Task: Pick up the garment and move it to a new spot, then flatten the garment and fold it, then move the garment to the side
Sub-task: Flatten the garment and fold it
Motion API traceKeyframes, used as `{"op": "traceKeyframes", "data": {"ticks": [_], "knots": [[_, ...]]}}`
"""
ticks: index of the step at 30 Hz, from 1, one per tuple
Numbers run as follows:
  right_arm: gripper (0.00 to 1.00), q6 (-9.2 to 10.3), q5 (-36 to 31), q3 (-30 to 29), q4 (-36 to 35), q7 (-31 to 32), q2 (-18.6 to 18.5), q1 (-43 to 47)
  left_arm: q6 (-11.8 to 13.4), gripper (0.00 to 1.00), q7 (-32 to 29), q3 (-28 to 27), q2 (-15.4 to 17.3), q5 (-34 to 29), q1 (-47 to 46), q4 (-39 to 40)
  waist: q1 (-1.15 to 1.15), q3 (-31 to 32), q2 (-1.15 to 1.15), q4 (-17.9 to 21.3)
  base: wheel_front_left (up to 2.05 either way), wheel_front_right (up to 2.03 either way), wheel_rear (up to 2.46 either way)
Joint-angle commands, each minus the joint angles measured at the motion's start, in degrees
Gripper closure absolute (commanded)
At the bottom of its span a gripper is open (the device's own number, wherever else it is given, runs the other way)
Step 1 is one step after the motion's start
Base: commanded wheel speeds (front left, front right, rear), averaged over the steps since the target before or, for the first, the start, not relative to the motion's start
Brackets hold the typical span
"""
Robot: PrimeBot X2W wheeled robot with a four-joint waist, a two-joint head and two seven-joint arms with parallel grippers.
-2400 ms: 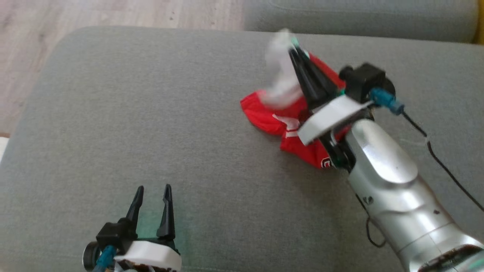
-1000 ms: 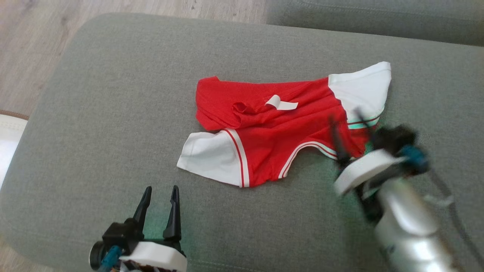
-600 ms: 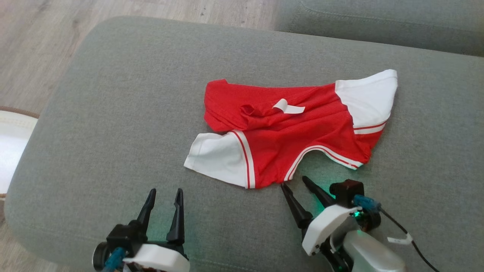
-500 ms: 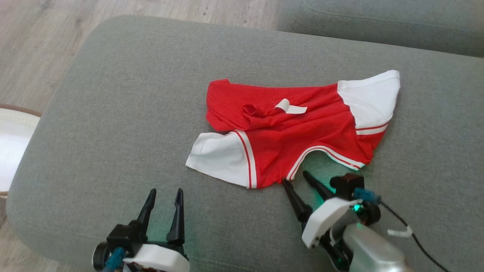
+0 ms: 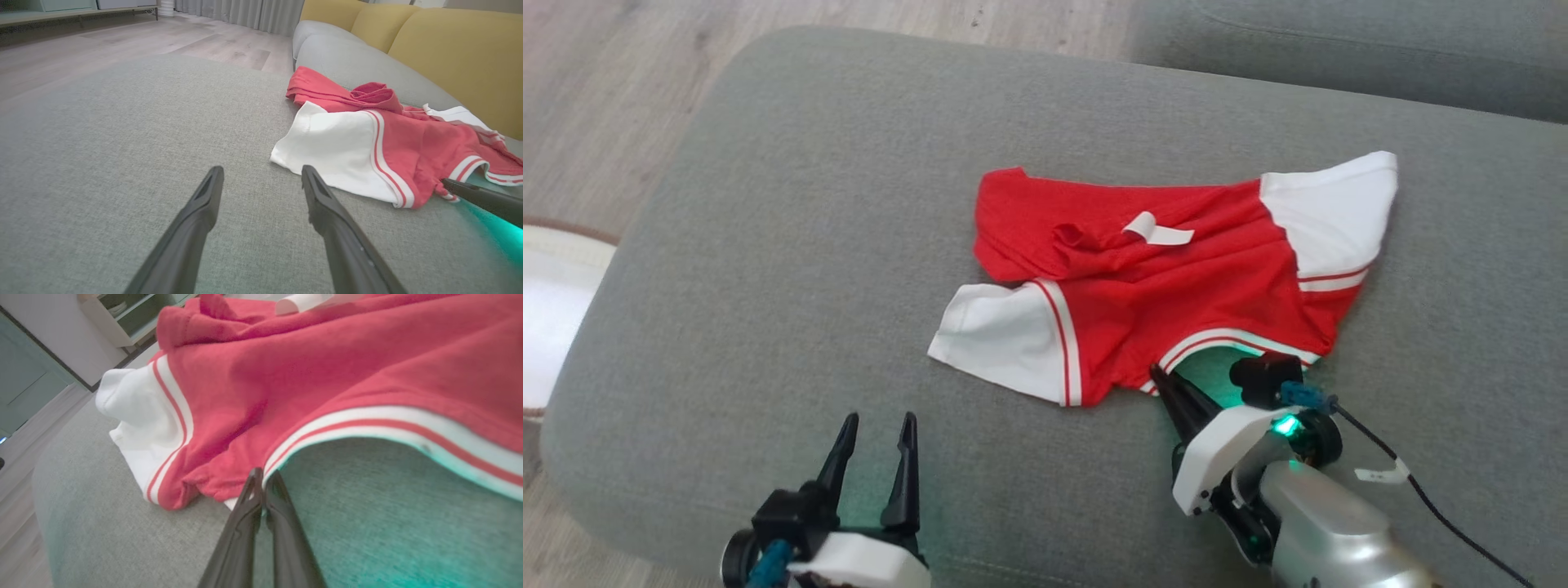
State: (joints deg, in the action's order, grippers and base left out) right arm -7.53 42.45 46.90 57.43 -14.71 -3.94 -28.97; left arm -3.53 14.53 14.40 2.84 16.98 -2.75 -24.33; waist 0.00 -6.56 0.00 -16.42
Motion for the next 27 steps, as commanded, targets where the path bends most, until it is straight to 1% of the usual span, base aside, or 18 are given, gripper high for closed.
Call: {"op": "traceKeyframes", "data": {"ticks": [1,3,4,7,12,16,17,18,19,22,27], "knots": [[1.00,0.04,-0.1,-0.1,0.4,-0.3,1.0,-0.4,0.2,0.00,0.5,-2.3,0.0,-0.6,-0.1,1.5,0.00,0.1,0.00,0.6,0.00,0.00,0.00],[1.00,0.04,-1.3,-1.5,1.4,-0.3,0.6,-0.6,0.3,0.00,0.5,-2.6,0.0,-0.4,0.0,1.8,0.00,0.4,0.00,1.6,0.00,0.00,0.00],[1.00,0.04,-1.9,-4.0,1.8,-0.3,-1.0,-0.3,0.3,0.00,0.5,-3.0,0.0,-0.3,0.2,1.9,0.00,0.7,0.00,2.8,0.00,0.00,0.00],[1.00,0.04,-3.9,-7.0,1.6,-0.3,-5.0,0.8,0.2,0.00,0.5,-3.4,0.0,-0.1,0.2,2.2,0.00,1.0,0.00,5.2,0.00,0.00,0.00],[1.00,0.04,-7.4,-12.8,1.7,-0.3,-12.9,1.1,0.3,0.00,0.5,-3.2,0.0,0.3,-0.5,2.9,0.00,0.9,0.00,8.9,0.00,0.00,0.00],[1.00,0.04,-10.2,-17.2,1.1,-0.3,-16.7,-0.2,0.2,0.00,0.5,-3.0,0.0,0.2,-1.5,2.9,0.00,0.4,0.00,11.2,0.00,0.00,0.00],[0.91,0.04,-11.0,-18.5,0.7,-0.3,-17.3,-0.6,0.1,0.00,0.5,-3.0,0.0,0.2,-1.8,2.8,0.00,0.3,0.00,11.6,0.00,0.00,0.00],[0.52,0.04,-12.1,-19.9,0.1,-0.3,-17.8,-1.1,0.1,0.00,0.5,-3.1,0.0,0.2,-2.1,2.8,0.00,0.2,0.00,12.1,0.00,0.00,0.00],[0.00,0.04,-13.5,-21.5,-0.9,-0.3,-18.2,-1.6,0.0,0.00,0.5,-3.0,0.0,0.2,-2.5,2.8,0.00,0.0,0.00,12.4,0.00,0.00,0.00],[0.00,0.04,-17.8,-26.3,-4.8,-0.3,-17.4,-1.3,-0.4,0.00,0.5,-2.4,0.0,0.1,-3.4,2.7,0.00,-0.3,0.00,13.3,0.00,0.00,0.00],[0.00,0.04,-26.4,-33.1,-14.9,-0.3,-12.9,2.7,-1.6,0.00,0.5,1.2,0.0,0.6,-5.8,3.4,0.00,-1.1,0.00,14.4,0.00,0.00,0.00]]}}
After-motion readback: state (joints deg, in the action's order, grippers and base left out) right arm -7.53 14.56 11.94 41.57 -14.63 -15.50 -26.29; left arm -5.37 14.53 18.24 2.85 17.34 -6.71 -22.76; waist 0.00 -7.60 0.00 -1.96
